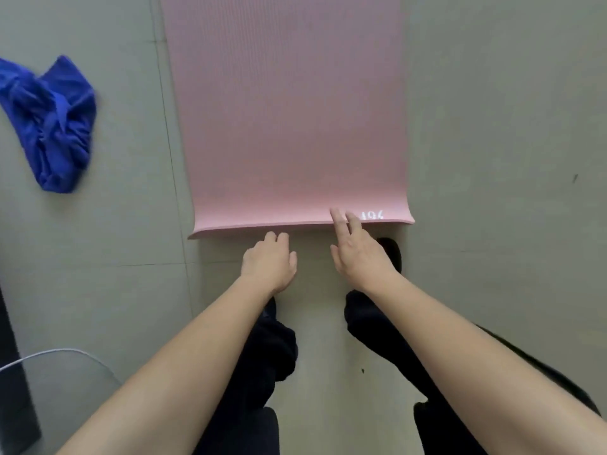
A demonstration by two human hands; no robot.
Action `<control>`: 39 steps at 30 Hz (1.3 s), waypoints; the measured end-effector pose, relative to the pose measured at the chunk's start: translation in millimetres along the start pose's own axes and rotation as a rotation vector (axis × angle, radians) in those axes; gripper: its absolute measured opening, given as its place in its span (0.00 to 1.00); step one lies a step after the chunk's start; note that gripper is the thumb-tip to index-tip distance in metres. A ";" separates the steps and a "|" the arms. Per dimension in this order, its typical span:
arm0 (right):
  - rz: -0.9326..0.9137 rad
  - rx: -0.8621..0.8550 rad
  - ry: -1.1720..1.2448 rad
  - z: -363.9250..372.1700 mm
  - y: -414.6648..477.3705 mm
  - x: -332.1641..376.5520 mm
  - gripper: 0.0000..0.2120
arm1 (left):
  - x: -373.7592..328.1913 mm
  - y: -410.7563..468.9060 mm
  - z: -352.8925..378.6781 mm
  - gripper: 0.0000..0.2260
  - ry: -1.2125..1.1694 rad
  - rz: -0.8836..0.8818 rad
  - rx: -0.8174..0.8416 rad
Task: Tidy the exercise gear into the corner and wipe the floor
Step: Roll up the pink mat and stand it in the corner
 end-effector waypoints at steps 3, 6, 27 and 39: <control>-0.044 0.044 -0.094 58.4 38.0 -21.6 0.37 | 1.1 48.5 52.4 0.29 0.060 -0.017 -0.045; -0.095 0.045 -0.161 85.6 78.7 -46.5 0.43 | 1.4 94.0 79.2 0.37 0.130 0.011 -0.126; -0.115 -0.113 -0.086 4.8 217.1 -105.4 0.44 | -17.3 263.5 -23.2 0.24 -0.066 0.151 -0.278; -0.077 -0.436 -0.273 4.5 219.4 -105.7 0.46 | -26.1 267.7 -52.2 0.31 0.055 0.196 -0.710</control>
Point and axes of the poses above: each hand's wrist, its own y-axis towards the middle knuckle, its own z-axis out of the palm, x = y × z, the point moved 4 cm from there along y, towards the middle knuckle, and after that the axes turned 14 degrees about -z, right-handed, at the moved point
